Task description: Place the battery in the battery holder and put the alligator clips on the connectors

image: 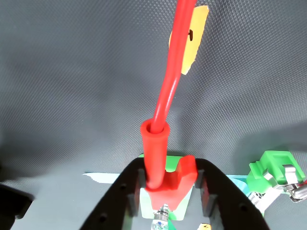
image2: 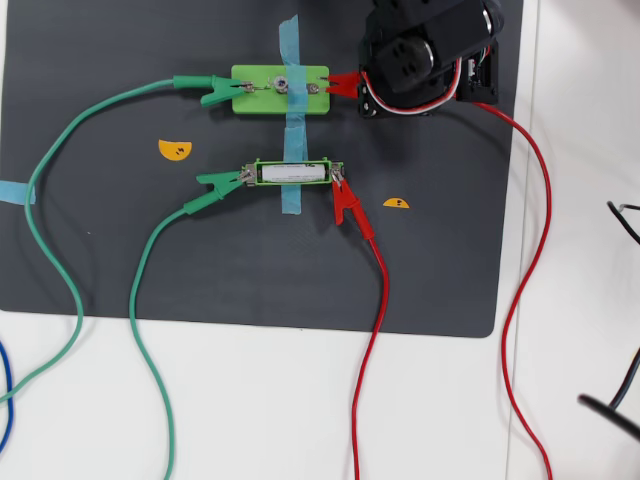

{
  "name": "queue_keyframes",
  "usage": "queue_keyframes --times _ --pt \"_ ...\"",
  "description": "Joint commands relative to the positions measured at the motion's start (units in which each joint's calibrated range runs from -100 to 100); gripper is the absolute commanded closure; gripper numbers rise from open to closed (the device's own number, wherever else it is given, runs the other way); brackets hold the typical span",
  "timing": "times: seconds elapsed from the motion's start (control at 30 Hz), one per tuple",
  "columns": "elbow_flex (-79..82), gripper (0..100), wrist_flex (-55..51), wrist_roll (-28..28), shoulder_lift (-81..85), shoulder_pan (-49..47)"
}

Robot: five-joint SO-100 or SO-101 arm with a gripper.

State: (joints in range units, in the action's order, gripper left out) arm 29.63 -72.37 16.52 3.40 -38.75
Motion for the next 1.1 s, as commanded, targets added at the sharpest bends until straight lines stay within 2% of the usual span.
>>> queue_keyframes --times 0.0,0.8,1.07 --pt "-2.4 99 -0.3 -0.1 0.0 0.0" --pt "-2.4 99 -0.3 -0.1 0.0 -0.1" --pt "-5.2 99 -0.4 -0.1 -5.1 0.0"
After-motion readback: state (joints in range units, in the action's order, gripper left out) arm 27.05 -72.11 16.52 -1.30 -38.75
